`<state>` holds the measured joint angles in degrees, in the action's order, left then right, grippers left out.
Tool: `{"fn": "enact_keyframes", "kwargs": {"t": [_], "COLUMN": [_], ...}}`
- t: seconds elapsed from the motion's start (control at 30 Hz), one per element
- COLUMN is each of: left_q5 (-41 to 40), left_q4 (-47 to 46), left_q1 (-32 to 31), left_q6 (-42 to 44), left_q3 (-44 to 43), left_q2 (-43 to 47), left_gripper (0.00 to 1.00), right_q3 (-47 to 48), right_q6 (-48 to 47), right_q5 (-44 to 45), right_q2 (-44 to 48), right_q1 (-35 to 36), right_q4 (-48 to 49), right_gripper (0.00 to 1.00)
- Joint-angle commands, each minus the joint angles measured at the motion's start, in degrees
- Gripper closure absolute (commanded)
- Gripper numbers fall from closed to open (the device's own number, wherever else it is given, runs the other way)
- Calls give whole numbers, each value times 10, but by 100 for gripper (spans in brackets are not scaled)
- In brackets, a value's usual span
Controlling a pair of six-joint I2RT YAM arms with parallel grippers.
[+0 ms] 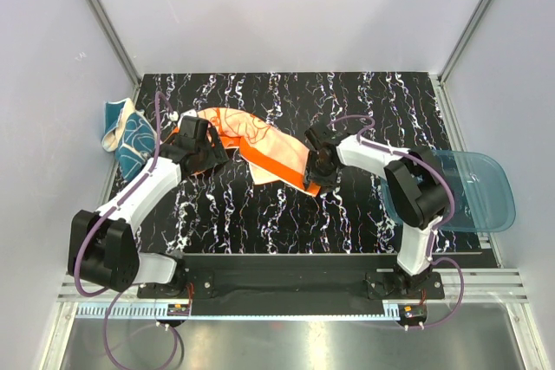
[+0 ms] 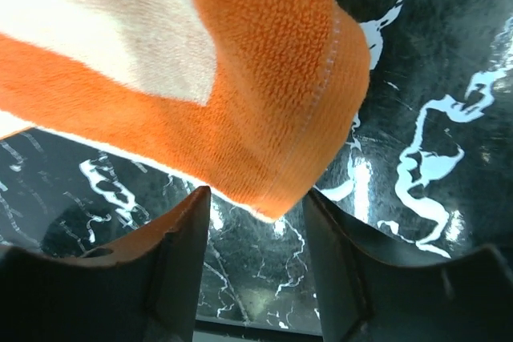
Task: Roll the towels
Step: Flatten the towel
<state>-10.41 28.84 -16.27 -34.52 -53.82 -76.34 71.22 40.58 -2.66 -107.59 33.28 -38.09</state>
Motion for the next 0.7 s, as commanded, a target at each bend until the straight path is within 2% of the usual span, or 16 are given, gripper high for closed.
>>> {"fn": "enact_keyframes", "kwargs": {"t": [0.0,0.07,0.17,0.2,0.43,0.6,0.67], "left_q5": [7,7,6,6,-7,-32,-80], "left_q4": [-19,-19,-15,-12,-10,13,27], "left_q1": [3,3,3,3,3,-5,-17], "left_q6": [7,7,6,6,9,17,30], "left_q3": [4,5,4,4,0,-23,-46], "left_q2": [8,8,6,5,0,-7,-14], "left_gripper": [22,22,22,22,23,24,24], "right_q3": [-12,-17,-21,-22,13,109,138], "right_q6": [11,10,8,7,-19,-46,-59], "right_q5": [-16,-17,-22,-24,-13,22,24], "right_q2": [-8,-10,-10,-9,26,75,93], "right_q1": [11,10,10,10,10,-23,-45], "right_q4": [27,31,36,38,2,-79,-103], "right_gripper": [46,50,63,71,99,100,100]}}
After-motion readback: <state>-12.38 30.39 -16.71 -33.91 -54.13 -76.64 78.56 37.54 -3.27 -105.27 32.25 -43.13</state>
